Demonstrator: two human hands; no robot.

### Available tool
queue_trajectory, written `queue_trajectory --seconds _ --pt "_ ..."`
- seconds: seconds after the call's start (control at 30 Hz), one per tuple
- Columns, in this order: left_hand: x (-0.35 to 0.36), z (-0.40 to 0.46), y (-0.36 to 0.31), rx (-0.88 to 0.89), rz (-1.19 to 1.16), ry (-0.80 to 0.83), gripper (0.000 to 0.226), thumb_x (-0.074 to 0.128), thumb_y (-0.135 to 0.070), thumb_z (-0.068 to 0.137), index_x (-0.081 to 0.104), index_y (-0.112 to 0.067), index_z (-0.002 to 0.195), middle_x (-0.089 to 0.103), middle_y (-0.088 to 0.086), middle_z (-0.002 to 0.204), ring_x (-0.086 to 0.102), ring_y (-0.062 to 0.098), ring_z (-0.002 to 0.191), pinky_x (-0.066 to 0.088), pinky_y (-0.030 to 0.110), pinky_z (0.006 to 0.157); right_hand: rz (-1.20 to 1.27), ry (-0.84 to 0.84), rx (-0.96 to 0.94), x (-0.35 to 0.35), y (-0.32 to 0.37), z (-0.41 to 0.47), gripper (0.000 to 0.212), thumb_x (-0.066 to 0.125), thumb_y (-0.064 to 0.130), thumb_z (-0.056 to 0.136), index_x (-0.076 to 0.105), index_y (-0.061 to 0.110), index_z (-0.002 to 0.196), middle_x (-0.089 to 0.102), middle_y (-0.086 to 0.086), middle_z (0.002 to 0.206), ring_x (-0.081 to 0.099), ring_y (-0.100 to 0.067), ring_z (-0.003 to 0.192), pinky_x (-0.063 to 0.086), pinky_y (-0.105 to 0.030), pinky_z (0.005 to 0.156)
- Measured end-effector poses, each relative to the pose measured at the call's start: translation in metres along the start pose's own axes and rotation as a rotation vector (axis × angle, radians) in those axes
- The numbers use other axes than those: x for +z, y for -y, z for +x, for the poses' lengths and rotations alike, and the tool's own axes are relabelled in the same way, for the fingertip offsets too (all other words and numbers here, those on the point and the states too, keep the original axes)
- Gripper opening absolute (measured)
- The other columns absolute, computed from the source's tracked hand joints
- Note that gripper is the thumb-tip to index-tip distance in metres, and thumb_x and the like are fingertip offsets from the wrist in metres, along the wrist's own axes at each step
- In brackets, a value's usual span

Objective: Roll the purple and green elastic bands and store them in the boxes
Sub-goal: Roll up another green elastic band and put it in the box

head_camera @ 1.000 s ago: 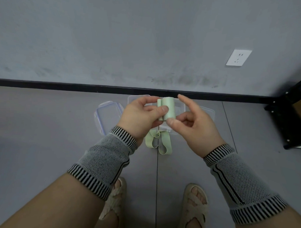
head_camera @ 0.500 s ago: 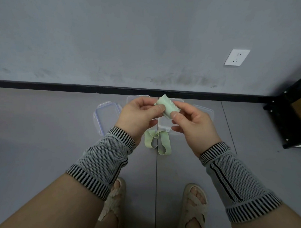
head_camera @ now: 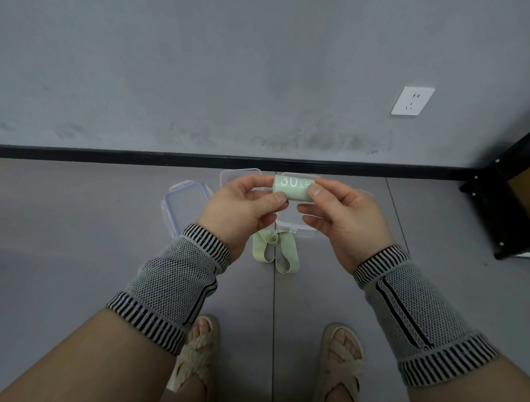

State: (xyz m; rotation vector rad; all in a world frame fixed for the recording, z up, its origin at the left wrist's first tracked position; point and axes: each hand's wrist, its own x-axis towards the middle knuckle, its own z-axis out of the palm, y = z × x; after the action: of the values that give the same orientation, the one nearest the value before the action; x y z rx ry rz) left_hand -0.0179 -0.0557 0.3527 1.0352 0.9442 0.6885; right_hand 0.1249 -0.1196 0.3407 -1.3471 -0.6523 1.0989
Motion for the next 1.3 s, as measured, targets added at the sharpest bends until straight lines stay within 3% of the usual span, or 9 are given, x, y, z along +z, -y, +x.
queue_trajectory --seconds 0.17,0.37,0.53,0.73,0.97,1.13,1.3 --pt "0.001 0.000 0.001 0.010 0.008 0.006 0.025 0.063 0.002 0.082 0.060 -0.010 0.103 0.069 0.005 0.081 0.065 0.017 0.082 0.052 0.023 0.069 -0.046 0.010 -0.048 -0.002 0.000 0.000 0.014 0.063 0.007 0.087 0.066 0.015 0.098 0.070 -0.006 0.081 0.067 -0.013 0.071 0.055 -0.026 0.072" --pt "0.001 -0.001 0.000 -0.006 0.053 0.029 0.027 0.067 -0.005 0.081 0.062 -0.009 0.106 0.069 0.004 0.083 0.065 0.015 0.082 0.052 0.026 0.074 -0.111 0.001 -0.094 -0.004 -0.001 0.001 0.017 0.063 0.007 0.087 0.066 0.017 0.100 0.068 -0.004 0.082 0.064 -0.010 0.070 0.052 -0.024 0.071" --pt "-0.001 0.000 0.001 0.029 0.127 -0.001 0.014 0.067 -0.010 0.083 0.062 -0.018 0.093 0.070 -0.001 0.075 0.067 0.010 0.074 0.053 0.025 0.069 -0.143 0.001 -0.134 -0.001 -0.002 -0.001 0.019 0.063 0.005 0.086 0.065 0.020 0.098 0.068 -0.004 0.084 0.063 -0.012 0.071 0.055 -0.024 0.072" --pt "-0.003 0.002 0.002 0.092 0.146 -0.025 0.013 0.066 -0.010 0.084 0.061 -0.019 0.091 0.070 0.000 0.076 0.066 0.010 0.074 0.053 0.028 0.073 -0.083 0.048 -0.104 0.001 -0.003 -0.001 0.025 0.065 0.008 0.085 0.066 0.023 0.105 0.068 -0.006 0.097 0.065 -0.014 0.085 0.055 -0.027 0.076" --pt "-0.002 0.003 0.005 0.120 0.201 -0.035 0.013 0.066 -0.012 0.084 0.060 -0.020 0.092 0.070 -0.001 0.076 0.065 0.012 0.075 0.053 0.029 0.073 -0.122 -0.017 -0.135 0.001 -0.006 0.001 0.026 0.068 0.006 0.083 0.067 0.015 0.108 0.065 -0.003 0.076 0.061 -0.014 0.072 0.052 -0.029 0.073" --pt "-0.002 0.004 0.007 0.157 0.259 -0.056 0.013 0.066 -0.013 0.084 0.060 -0.021 0.092 0.070 -0.001 0.077 0.063 0.015 0.075 0.054 0.030 0.073 -0.124 -0.025 -0.121 0.000 -0.009 0.003 0.029 0.068 0.006 0.083 0.066 0.011 0.111 0.066 -0.005 0.078 0.061 -0.015 0.072 0.054 -0.030 0.075" --pt "0.002 0.004 0.010 0.113 0.176 -0.094 0.012 0.066 -0.012 0.085 0.063 -0.022 0.091 0.066 -0.002 0.075 0.063 0.011 0.073 0.050 0.025 0.066 -0.039 -0.097 -0.053 0.001 -0.012 0.002 0.026 0.071 0.009 0.080 0.066 0.012 0.105 0.070 -0.005 0.082 0.067 -0.017 0.076 0.056 -0.030 0.076"
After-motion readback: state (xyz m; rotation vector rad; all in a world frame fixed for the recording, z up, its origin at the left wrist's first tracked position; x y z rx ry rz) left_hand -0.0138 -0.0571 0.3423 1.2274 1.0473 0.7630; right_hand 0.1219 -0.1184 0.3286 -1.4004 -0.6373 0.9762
